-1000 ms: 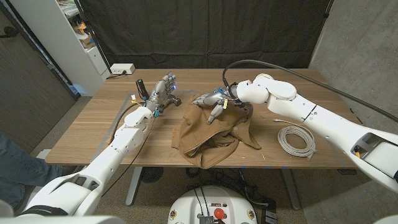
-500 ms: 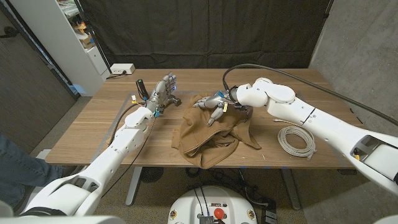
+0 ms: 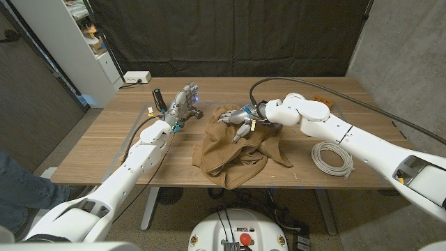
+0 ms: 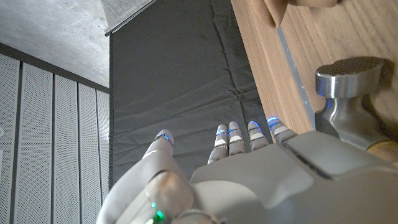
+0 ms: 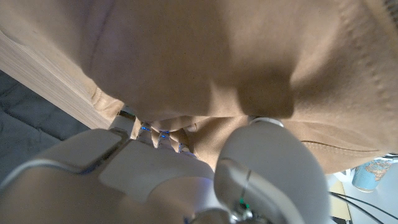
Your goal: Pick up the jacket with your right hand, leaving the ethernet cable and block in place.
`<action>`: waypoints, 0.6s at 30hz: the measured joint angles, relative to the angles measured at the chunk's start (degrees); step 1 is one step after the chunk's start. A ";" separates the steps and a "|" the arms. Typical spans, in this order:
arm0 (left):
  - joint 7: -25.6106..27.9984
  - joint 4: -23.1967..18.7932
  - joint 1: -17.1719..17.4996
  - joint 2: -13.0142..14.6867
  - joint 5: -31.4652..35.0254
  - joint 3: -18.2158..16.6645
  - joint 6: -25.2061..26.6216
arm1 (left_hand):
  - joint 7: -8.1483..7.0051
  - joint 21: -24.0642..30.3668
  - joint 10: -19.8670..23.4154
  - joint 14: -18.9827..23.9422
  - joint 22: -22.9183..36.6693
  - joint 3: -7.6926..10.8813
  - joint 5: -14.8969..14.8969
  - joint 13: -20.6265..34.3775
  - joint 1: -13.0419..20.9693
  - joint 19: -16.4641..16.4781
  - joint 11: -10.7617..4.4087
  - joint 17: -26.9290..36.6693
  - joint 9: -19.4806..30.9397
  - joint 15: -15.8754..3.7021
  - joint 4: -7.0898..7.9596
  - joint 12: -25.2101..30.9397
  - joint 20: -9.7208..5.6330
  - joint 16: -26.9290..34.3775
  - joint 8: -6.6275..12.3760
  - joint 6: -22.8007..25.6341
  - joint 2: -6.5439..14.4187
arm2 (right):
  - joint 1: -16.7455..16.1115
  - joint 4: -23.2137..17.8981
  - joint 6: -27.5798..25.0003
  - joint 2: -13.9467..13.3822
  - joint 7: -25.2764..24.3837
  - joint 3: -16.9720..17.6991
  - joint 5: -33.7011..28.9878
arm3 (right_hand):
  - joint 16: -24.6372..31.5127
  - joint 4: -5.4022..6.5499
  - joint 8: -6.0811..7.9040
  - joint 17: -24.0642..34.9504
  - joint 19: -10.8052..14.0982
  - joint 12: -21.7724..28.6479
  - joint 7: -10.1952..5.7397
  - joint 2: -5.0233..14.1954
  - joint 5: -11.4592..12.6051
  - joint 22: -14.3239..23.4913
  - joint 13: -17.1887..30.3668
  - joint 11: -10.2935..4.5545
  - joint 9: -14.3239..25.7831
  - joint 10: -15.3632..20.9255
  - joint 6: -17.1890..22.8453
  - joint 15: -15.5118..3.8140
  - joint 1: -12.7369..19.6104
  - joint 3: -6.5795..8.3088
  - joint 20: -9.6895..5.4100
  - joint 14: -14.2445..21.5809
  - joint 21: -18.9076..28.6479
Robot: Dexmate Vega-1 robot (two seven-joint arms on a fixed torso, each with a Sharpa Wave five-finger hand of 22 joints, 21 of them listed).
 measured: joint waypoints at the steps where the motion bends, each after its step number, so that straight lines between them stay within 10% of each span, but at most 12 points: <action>1: 0.01 -0.10 0.01 0.02 0.01 0.01 0.05 | 0.00 0.00 0.00 0.00 0.00 0.00 0.00 0.00 0.00 0.00 0.00 0.00 0.06 0.00 0.00 0.00 0.00 0.00 0.00 0.00 0.00 | -0.05 0.33 0.14 0.12 -0.34 -0.09 -0.22 | 0.54 -0.07 0.00 0.04 2.30 0.41 -0.21 0.06 0.16 0.00 0.22 -0.33 0.08 0.36 0.65 -0.64 0.96 -0.07 0.34 1.55 0.90; 8: 0.10 -0.44 0.13 0.20 0.03 0.01 0.37 | 0.00 0.00 0.00 0.00 0.00 0.00 0.00 0.00 0.00 0.00 0.00 0.00 0.06 0.00 0.00 0.00 0.00 0.00 0.00 0.00 0.00 | -0.16 2.08 0.84 0.82 -1.95 -0.58 -1.42 | 4.59 -0.24 0.63 1.67 12.23 3.29 -1.88 1.74 0.33 0.02 1.59 -2.32 0.94 7.41 6.57 -4.66 4.88 -0.24 3.00 12.42 4.92; 18: 0.16 -0.48 0.13 0.23 0.00 -0.06 0.42 | -0.32 0.00 0.00 0.00 0.00 0.00 0.00 0.00 0.00 0.00 0.00 0.00 0.05 0.00 0.00 0.00 0.00 0.00 0.00 0.32 0.00 | -0.15 4.29 1.65 1.59 -4.23 -1.15 -2.32 | 7.66 -0.69 2.59 3.32 17.02 5.96 -3.79 4.02 -0.47 -0.25 2.97 -3.86 1.54 15.04 13.08 -7.05 8.05 0.22 2.27 18.43 5.84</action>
